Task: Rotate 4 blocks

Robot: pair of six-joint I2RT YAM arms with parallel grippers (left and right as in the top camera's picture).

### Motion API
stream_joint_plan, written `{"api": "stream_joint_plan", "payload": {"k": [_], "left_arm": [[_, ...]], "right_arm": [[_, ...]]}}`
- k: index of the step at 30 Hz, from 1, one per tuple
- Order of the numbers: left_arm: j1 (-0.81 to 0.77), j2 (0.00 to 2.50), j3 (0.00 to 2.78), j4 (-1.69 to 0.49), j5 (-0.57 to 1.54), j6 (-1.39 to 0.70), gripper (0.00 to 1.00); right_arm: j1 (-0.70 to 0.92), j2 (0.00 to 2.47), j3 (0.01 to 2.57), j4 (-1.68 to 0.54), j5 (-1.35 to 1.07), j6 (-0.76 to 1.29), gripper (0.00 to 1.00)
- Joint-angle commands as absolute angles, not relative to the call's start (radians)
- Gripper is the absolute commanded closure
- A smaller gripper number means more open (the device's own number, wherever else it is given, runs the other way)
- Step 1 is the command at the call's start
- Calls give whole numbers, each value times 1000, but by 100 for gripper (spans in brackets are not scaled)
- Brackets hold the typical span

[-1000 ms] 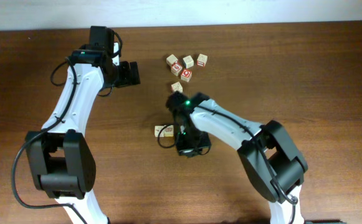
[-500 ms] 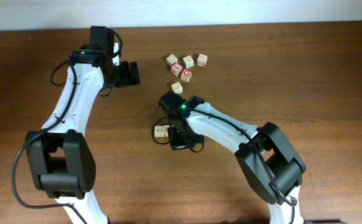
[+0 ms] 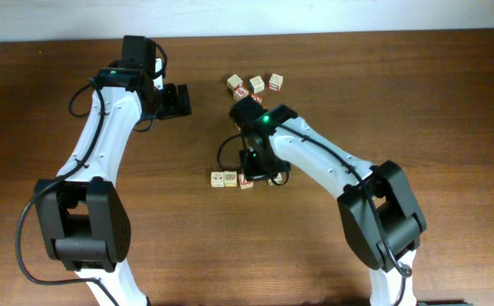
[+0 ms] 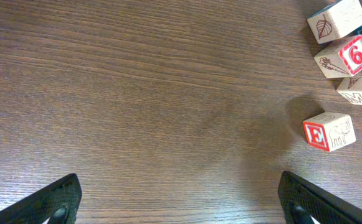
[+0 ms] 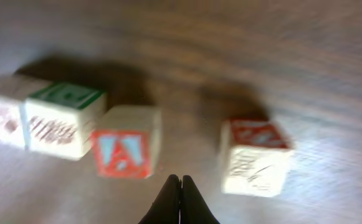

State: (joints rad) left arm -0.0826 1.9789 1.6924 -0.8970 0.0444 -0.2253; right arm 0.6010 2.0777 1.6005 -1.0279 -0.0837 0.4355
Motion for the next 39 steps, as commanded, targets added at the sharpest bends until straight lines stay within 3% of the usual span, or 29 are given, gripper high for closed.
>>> {"api": "stream_joint_plan", "payload": {"k": [1, 13, 27, 33, 39], "left_arm": [[-80, 1972, 1704, -898, 37, -220, 1], [-80, 1972, 1704, -898, 37, -220, 1], [-80, 1972, 1704, -898, 37, -220, 1], [-80, 1972, 1704, -898, 37, -220, 1], [-80, 1972, 1704, -898, 37, -220, 1]], "right_arm": [[600, 2069, 1584, -1004, -33, 465, 96], [605, 2084, 1482, -923, -181, 507, 96], [631, 2084, 1482, -861, -168, 505, 95], [632, 2083, 1511, -976, -271, 506, 96], [683, 2083, 1509, -908, -168, 506, 95]]}}
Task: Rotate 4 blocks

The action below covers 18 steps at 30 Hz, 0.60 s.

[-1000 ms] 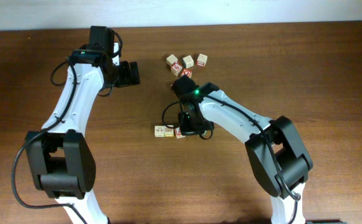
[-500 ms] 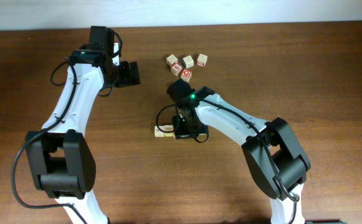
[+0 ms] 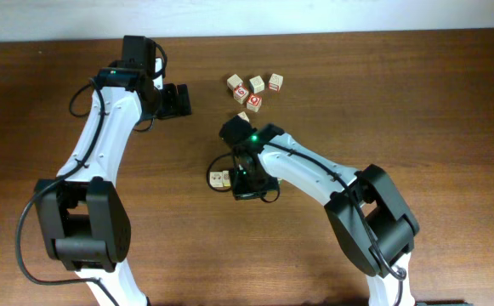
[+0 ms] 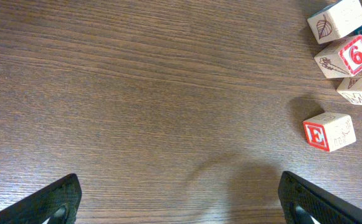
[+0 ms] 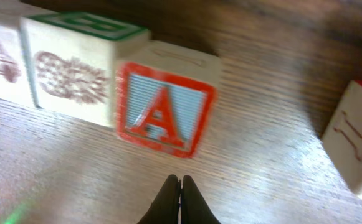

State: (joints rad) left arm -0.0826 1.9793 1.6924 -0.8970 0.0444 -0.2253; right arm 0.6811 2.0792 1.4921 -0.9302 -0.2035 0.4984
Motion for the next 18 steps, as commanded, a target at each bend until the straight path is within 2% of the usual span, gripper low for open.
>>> {"api": "stream_joint_plan", "payload": {"k": [1, 14, 18], "left_arm": [[-80, 1972, 1704, -898, 37, -220, 1], [-80, 1972, 1704, -898, 37, -220, 1], [-80, 1972, 1704, -898, 37, -220, 1]], "right_arm": [[683, 2083, 1509, -895, -167, 506, 95], [696, 2084, 1508, -857, -146, 506, 95], [670, 2067, 1518, -917, -158, 487, 96]]}}
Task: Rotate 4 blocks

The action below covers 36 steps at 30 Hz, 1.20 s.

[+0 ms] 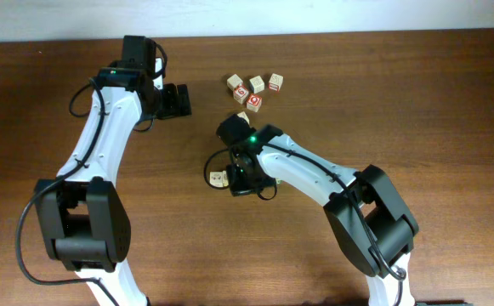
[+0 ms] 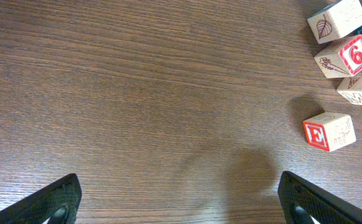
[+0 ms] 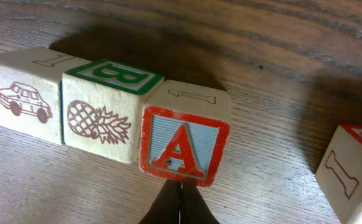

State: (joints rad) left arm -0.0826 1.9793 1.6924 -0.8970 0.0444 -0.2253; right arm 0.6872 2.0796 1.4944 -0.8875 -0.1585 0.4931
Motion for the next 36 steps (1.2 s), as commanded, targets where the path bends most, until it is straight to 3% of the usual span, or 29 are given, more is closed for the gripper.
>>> {"api": "stream_joint_plan", "payload": {"k": [1, 20, 28, 36], "left_arm": [[-80, 1972, 1704, -898, 37, -220, 1], [-80, 1972, 1704, -898, 37, -220, 1], [-82, 1972, 1704, -898, 37, -220, 1], [-82, 1972, 1704, -898, 37, -220, 1]], "right_arm": [[645, 2058, 1524, -955, -158, 487, 96], [648, 2099, 1511, -855, -126, 479, 96], [408, 1908, 1522, -1005, -67, 418, 96], [392, 1973, 1312, -780, -242, 427, 96]]}}
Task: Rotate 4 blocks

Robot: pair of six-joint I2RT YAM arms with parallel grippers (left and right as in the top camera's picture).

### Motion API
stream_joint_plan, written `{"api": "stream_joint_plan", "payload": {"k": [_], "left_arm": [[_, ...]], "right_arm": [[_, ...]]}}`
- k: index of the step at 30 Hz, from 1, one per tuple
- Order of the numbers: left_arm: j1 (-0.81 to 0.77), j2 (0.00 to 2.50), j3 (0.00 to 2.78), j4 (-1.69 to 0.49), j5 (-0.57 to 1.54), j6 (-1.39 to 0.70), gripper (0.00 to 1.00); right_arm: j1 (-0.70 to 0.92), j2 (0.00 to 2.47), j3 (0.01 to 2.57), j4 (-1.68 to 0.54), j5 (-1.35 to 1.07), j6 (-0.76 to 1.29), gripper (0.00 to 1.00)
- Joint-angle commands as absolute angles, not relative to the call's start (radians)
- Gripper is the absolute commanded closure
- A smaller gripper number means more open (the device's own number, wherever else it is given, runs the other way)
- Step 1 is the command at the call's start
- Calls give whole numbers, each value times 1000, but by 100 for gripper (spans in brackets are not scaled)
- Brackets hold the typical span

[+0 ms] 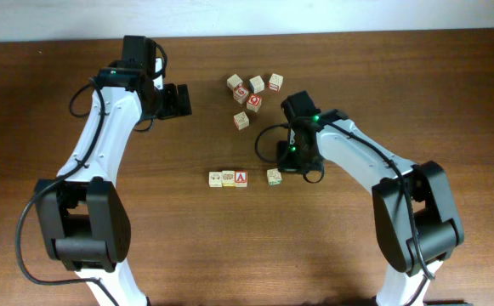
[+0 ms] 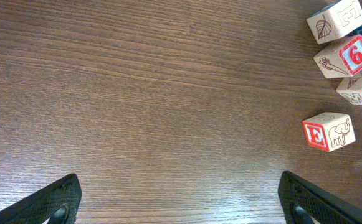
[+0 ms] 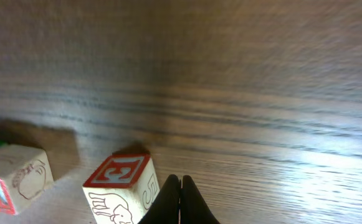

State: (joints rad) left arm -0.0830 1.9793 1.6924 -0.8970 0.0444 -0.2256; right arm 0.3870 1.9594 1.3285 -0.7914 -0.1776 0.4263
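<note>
A row of three wooden blocks lies mid-table: a car block (image 1: 216, 178), a pineapple block (image 1: 228, 178) and a red A block (image 1: 241, 178). A lone block (image 1: 274, 177) with a red E on top (image 3: 121, 185) and an elephant on its side sits right of them. My right gripper (image 3: 179, 186) is shut and empty, with its tip just right of that block, seen from overhead as well (image 1: 292, 165). My left gripper (image 2: 179, 182) is open over bare wood at the back left (image 1: 178, 100).
A cluster of several more blocks (image 1: 255, 85) lies at the back. One further E block with an elephant (image 2: 328, 131) sits a little in front of the cluster (image 1: 241, 120). The table's far edge (image 1: 332, 32) meets a white wall.
My right gripper was against the red A block at the row's right end. It is now further right, beside the lone red E block. The left arm has not moved.
First my shut right gripper hung between the A block and the lone block, with the A block slightly out of line. Then it was close in front of the A block, which came to sit flush with the row. Now it stands by the lone block.
</note>
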Motion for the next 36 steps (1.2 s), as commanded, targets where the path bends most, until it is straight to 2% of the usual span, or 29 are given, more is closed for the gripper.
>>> {"api": "stream_joint_plan", "payload": {"k": [1, 11, 18, 21, 27, 36], "left_arm": [[-82, 1972, 1704, -898, 37, -220, 1], [-94, 1972, 1704, -898, 37, -220, 1], [-96, 1972, 1704, -898, 37, -220, 1], [-96, 1972, 1704, -898, 37, -220, 1], [-96, 1972, 1704, -898, 37, -220, 1], [-96, 1972, 1704, -898, 37, -220, 1]], "right_arm": [[392, 1973, 1312, -776, -279, 427, 96], [494, 1989, 1312, -719, -303, 492, 96], [504, 1980, 1312, -690, -298, 499, 96], [536, 1911, 1313, -752, -239, 500, 96], [722, 1909, 1312, -811, -168, 566, 95], [724, 1938, 1312, -798, -19, 641, 96]]}}
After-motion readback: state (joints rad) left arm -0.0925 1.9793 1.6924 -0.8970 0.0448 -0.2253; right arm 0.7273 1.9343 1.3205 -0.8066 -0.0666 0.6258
